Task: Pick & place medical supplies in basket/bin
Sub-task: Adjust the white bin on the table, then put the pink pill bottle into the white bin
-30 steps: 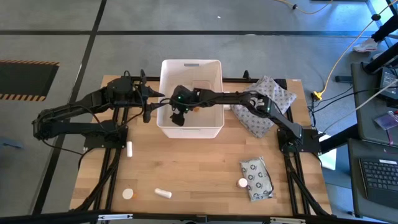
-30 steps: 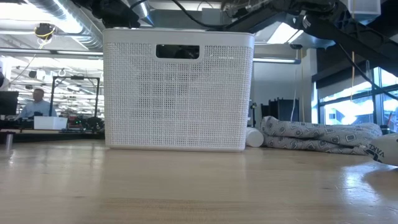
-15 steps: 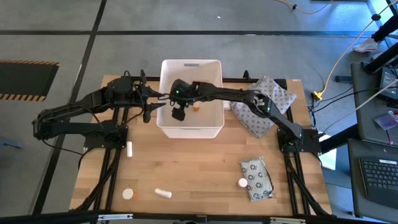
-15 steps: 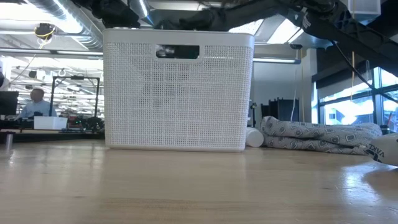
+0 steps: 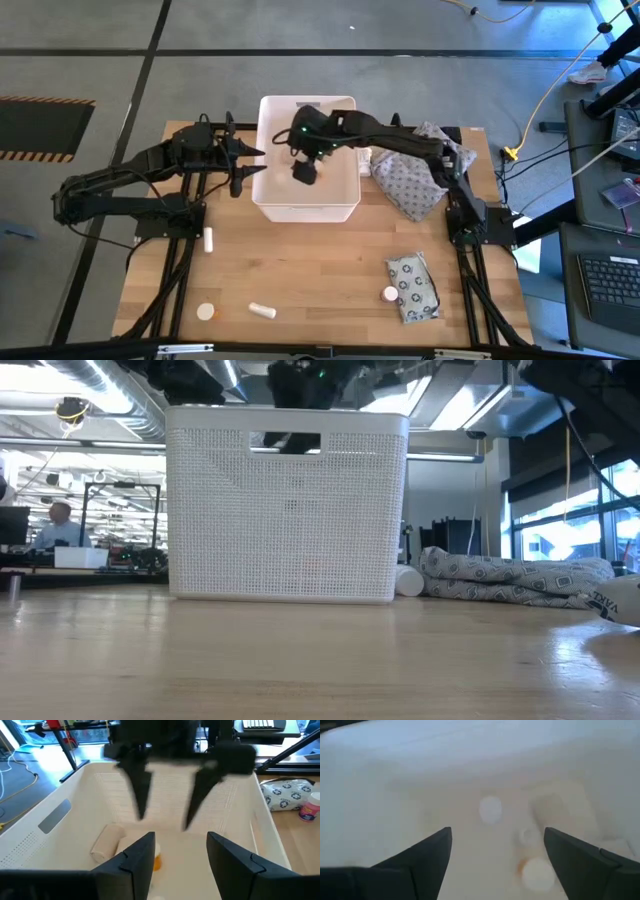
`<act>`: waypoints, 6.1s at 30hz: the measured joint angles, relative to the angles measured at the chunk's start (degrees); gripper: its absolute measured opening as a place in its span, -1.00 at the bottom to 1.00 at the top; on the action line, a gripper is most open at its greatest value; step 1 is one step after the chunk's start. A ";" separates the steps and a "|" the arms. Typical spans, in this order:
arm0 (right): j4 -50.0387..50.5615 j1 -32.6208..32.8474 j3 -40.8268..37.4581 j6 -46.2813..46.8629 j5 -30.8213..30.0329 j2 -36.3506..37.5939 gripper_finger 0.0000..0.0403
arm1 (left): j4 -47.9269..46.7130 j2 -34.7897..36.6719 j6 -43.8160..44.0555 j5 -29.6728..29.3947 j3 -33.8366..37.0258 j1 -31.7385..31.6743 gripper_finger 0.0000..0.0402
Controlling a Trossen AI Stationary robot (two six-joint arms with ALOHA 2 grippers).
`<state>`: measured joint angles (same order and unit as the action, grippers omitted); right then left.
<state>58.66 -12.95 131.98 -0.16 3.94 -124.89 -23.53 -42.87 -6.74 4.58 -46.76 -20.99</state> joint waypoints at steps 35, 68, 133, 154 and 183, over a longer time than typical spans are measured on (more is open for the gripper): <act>26.81 33.09 -17.90 39.95 -16.12 9.46 0.57 | -1.33 -0.02 0.36 0.00 0.00 0.00 -0.15; 31.35 49.91 1.57 48.37 -26.35 5.31 0.57 | 3.61 0.20 -2.01 2.21 0.00 0.00 -0.15; 18.81 20.38 2.60 9.61 -17.39 11.74 0.57 | -1.33 0.28 -1.88 0.16 0.00 0.00 -0.15; 28.87 48.91 -18.51 96.86 -11.72 13.14 0.57 | -1.93 0.94 0.20 0.20 0.00 0.02 -0.15; 9.13 50.25 -43.95 108.15 -5.17 13.06 0.57 | -2.01 0.87 1.51 4.09 0.00 0.02 -0.15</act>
<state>67.79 37.30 88.03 107.98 -1.23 -111.83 -25.54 -42.00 -5.23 8.67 -46.76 -20.97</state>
